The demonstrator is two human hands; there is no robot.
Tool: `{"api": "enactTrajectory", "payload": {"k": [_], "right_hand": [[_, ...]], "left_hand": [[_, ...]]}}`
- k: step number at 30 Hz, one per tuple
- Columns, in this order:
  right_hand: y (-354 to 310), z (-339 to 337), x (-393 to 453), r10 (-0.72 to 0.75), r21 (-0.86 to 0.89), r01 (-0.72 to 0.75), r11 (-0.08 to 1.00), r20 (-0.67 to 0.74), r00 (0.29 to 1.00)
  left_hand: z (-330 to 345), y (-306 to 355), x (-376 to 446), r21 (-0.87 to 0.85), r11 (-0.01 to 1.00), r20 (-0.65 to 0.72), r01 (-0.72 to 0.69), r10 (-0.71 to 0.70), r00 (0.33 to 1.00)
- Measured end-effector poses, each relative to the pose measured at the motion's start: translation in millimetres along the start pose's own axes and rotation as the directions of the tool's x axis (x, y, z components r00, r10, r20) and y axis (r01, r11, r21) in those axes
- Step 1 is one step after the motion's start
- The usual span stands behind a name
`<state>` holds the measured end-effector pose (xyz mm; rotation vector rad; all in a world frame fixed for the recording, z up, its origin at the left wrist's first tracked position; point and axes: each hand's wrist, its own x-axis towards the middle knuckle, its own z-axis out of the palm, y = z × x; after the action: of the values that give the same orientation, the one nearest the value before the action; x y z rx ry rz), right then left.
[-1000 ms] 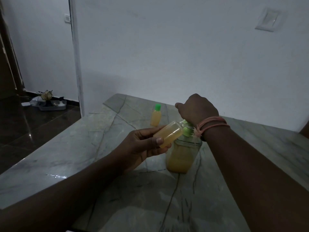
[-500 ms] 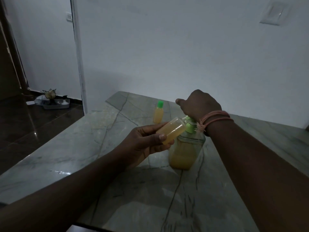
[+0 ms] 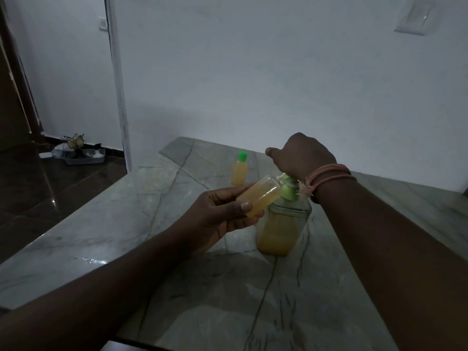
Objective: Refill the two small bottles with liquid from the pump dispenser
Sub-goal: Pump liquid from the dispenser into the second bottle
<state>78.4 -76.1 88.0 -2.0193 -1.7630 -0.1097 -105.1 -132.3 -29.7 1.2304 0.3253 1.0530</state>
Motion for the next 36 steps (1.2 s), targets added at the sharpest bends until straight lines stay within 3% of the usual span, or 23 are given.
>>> {"api": "enactTrajectory", "payload": {"k": [9,14,19,29,36], "right_hand": [[7,7,0,0.035,0.064,-0.033,0.997,-0.035,0.999],[3,-1,-2,0.012,0.009,-0.012,1.0,-0.02,1.0],[3,2,-2,-0.016,0.031,0.019,0.999,-0.095,0.995],[-1,-2,2,0.0,-0.034,0.0,0.999,0.005,1.0],[11,8,4,0.089,0.155,-0.095,0.983,0.044,0.995]], "left_hand": [[-2,-1,1,0.007,1.0,0.018,0.005,-0.005,1.0],[0,0,0,0.0,1.0,0.017,0.003,-0.003,1.0],[-2,-1,2,-0.01,1.0,0.02,-0.001,0.002,1.0],[0,1,0,-0.016,1.0,0.015,0.001,-0.001,1.0],[-4,-3,2,-0.021,1.0,0.054,-0.008,0.009,0.998]]}}
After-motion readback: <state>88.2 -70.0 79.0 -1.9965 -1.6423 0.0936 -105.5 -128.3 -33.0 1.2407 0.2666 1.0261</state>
